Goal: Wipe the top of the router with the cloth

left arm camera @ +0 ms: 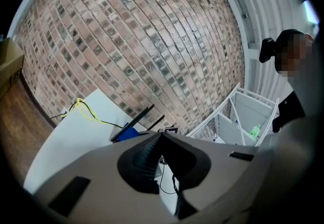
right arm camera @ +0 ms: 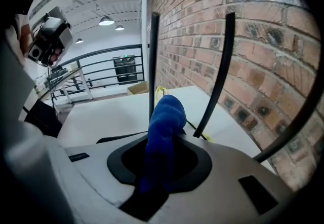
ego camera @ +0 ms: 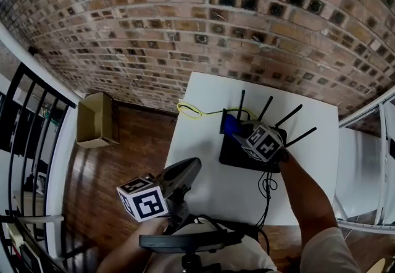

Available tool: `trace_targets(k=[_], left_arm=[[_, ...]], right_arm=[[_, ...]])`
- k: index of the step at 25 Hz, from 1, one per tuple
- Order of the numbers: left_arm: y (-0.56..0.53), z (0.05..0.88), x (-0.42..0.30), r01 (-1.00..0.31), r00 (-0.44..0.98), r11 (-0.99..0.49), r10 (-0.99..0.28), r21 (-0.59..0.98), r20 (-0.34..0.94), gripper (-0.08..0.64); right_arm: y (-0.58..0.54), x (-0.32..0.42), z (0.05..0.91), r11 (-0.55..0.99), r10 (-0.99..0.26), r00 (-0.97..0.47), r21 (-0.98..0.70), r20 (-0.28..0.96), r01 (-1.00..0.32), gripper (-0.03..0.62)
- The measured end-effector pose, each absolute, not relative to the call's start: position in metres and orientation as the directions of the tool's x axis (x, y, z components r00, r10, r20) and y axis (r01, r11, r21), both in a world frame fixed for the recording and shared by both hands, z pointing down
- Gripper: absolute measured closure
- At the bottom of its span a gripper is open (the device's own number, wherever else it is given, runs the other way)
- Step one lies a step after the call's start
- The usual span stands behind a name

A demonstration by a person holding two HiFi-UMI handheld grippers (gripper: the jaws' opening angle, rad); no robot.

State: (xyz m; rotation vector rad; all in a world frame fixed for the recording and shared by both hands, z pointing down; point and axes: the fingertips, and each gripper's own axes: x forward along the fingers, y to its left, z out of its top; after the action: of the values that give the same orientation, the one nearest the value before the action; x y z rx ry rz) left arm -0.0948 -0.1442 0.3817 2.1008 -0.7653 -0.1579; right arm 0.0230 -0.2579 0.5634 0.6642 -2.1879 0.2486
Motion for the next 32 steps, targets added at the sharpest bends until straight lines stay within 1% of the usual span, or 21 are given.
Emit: trace_targets(k=[3, 7, 10, 16, 21, 26, 32], left_arm=[[-0.145, 0.379, -0.09, -0.449, 0.818, -0.446, -0.554, 0.774, 0.155, 0.543], [-0.142, 0.38, -0.084, -0.432, 0.839, -0.454, -0.52, 0.779, 0.162, 0.543], [-0.141, 0.379, -0.079, -0.416, 0.855, -0.467, -0.494, 0.78, 0.16, 0.542], [-0.141, 0.374, -0.068, -0.387, 0.877, -0.501, -0.459, 0.774, 0.141, 0.543], [-0.141, 0.37, -0.066, -0.374, 0.883, -0.511, -0.452, 0.774, 0.128, 0.541], [-0.144, 0.372, -0.076, -0.387, 0.872, -0.498, -0.472, 0.776, 0.132, 0.543], [-0.148, 0.375, -0.085, -0.394, 0.862, -0.482, -0.49, 0.782, 0.132, 0.541]], right_arm=[[-0.258, 0.028, 0.537, 0.797, -0.462, -0.533, 0.068, 0.709, -0.6, 0.485], [-0.236, 0.018, 0.494, 0.795, -0.532, -0.562, 0.144, 0.634, -0.589, 0.485], [-0.215, 0.006, 0.471, 0.81, -0.541, -0.591, 0.18, 0.598, -0.559, 0.485], [-0.195, -0.021, 0.443, 0.847, -0.514, -0.633, 0.226, 0.58, -0.481, 0.485], [-0.216, -0.031, 0.414, 0.828, -0.549, -0.637, 0.248, 0.541, -0.503, 0.485], [-0.241, -0.036, 0.395, 0.786, -0.598, -0.639, 0.194, 0.484, -0.587, 0.485], [-0.246, -0.031, 0.441, 0.769, -0.573, -0.609, 0.101, 0.548, -0.631, 0.485]])
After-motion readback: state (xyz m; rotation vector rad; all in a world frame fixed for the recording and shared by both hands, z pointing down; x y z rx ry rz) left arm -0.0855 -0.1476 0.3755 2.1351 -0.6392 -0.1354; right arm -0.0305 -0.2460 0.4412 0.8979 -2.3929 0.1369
